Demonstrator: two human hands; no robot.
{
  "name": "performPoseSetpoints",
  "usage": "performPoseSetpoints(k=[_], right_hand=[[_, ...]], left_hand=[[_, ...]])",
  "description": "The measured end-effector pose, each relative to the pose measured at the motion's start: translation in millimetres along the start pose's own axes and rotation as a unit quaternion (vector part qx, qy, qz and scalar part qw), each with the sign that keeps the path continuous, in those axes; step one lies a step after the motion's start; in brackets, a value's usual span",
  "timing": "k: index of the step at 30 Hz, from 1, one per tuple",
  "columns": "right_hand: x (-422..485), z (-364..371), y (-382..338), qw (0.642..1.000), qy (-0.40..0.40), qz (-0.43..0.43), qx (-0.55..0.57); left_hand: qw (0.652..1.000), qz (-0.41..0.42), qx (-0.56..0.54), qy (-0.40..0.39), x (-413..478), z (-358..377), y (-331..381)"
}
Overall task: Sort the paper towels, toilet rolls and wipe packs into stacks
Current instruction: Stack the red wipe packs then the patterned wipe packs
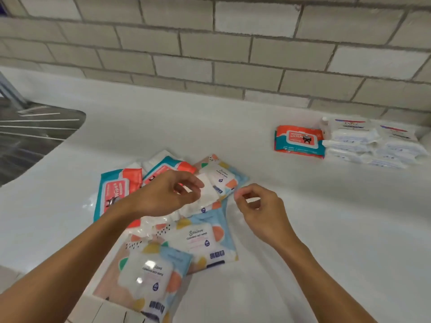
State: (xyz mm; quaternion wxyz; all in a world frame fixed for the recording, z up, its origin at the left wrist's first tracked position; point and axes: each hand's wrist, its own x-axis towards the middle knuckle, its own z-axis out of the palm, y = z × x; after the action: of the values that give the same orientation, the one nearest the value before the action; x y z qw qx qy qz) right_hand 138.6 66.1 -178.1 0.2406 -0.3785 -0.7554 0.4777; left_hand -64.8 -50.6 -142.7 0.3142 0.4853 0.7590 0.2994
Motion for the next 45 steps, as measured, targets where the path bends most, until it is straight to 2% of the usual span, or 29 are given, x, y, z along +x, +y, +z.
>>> performPoseSetpoints(k=[5,8,15,23,29,34,40,45], right_hand=[[-23,41,-13,0.998,-0.061,0.015,0.006],[-26,59,-20,0.998,-0.063,0.009,-0.011],[-10,101,-44,0.997,-0.068,-0.004,-0.031],[39,152,-72,0.991,-0.066,0.108,-0.031],[71,185,-66,0.976,-0.023,0.182,-0.117],[73,203,-63,0.956,-0.008,0.180,-0.232],[73,205,-59,0.963,0.037,0.195,-0.184],[72,197,-70,0.970,0.022,0.202,-0.133]], left_hand=[[0.998,-0.018,0.034,-0.058,-36,-13,-30],[0.997,-0.029,0.058,-0.046,-45,-23,-45],[0.986,-0.086,0.066,0.124,-49,-41,-88],[0.947,-0.183,0.044,0.260,-48,-61,-119],[0.946,-0.232,0.032,0.225,-38,-73,-134],[0.945,-0.245,0.006,0.218,-32,-78,-135],[0.939,-0.271,-0.027,0.210,-31,-78,-135],[0.929,-0.288,-0.091,0.213,-29,-82,-138]])
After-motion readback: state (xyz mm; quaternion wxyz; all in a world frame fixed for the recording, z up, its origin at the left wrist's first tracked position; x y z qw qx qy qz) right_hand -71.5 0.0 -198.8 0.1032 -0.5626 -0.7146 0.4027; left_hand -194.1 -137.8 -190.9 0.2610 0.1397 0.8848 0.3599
